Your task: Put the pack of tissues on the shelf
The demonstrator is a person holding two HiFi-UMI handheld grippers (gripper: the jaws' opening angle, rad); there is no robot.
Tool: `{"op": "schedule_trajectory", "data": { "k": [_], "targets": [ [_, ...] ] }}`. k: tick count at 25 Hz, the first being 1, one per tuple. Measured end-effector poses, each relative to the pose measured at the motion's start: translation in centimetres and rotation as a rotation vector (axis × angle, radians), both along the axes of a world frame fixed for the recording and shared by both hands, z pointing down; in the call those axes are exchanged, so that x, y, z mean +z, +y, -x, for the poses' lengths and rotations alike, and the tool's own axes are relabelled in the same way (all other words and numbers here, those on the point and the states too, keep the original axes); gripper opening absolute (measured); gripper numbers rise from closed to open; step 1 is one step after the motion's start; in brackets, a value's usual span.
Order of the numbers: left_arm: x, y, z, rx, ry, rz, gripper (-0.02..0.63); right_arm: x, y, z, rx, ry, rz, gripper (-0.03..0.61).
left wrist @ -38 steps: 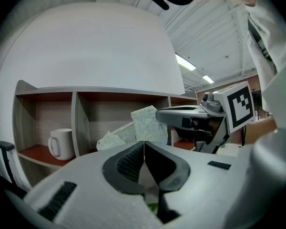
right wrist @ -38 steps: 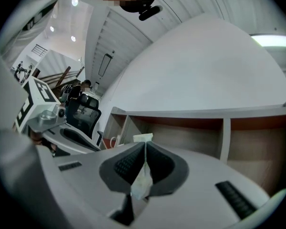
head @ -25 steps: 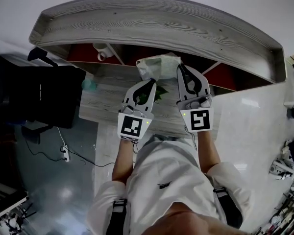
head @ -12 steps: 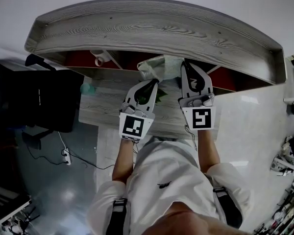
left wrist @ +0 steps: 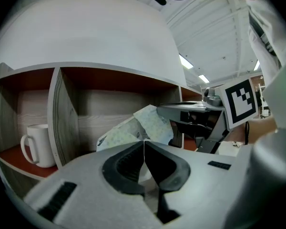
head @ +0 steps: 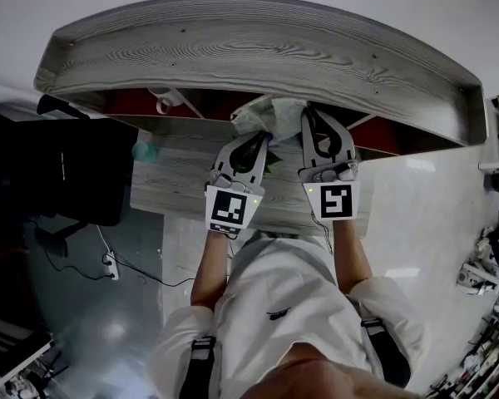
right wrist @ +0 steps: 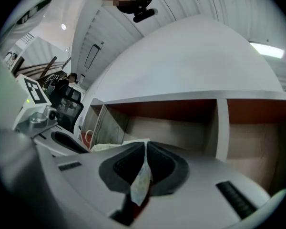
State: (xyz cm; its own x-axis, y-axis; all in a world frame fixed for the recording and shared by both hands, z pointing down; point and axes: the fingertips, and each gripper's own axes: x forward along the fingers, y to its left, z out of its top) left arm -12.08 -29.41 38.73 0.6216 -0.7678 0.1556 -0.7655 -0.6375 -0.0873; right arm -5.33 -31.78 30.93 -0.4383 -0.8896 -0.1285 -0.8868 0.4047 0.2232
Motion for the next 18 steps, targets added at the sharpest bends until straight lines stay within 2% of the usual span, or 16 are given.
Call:
{"op": "schedule_trajectory", "data": {
  "k": [6,11,18],
  "targets": [
    [0.3,-1.1,-0.3,-0.004,0.0,0.0,0.029,1.0,0.1,0.3,-0.022,0.02,0.033,0.04],
    [0.5,-1.9,-0.6,-0.005,-0.002,0.0,0.029,1.0,0.5,0.3,-0.024,0.02,0.031,0.104],
    [0.3,-3.5,-0.8,-0.013,0.009,-0.022,0.029,1.2,1.1,0.2,-0.016,0.018,0.037,0.114]
  ]
}}
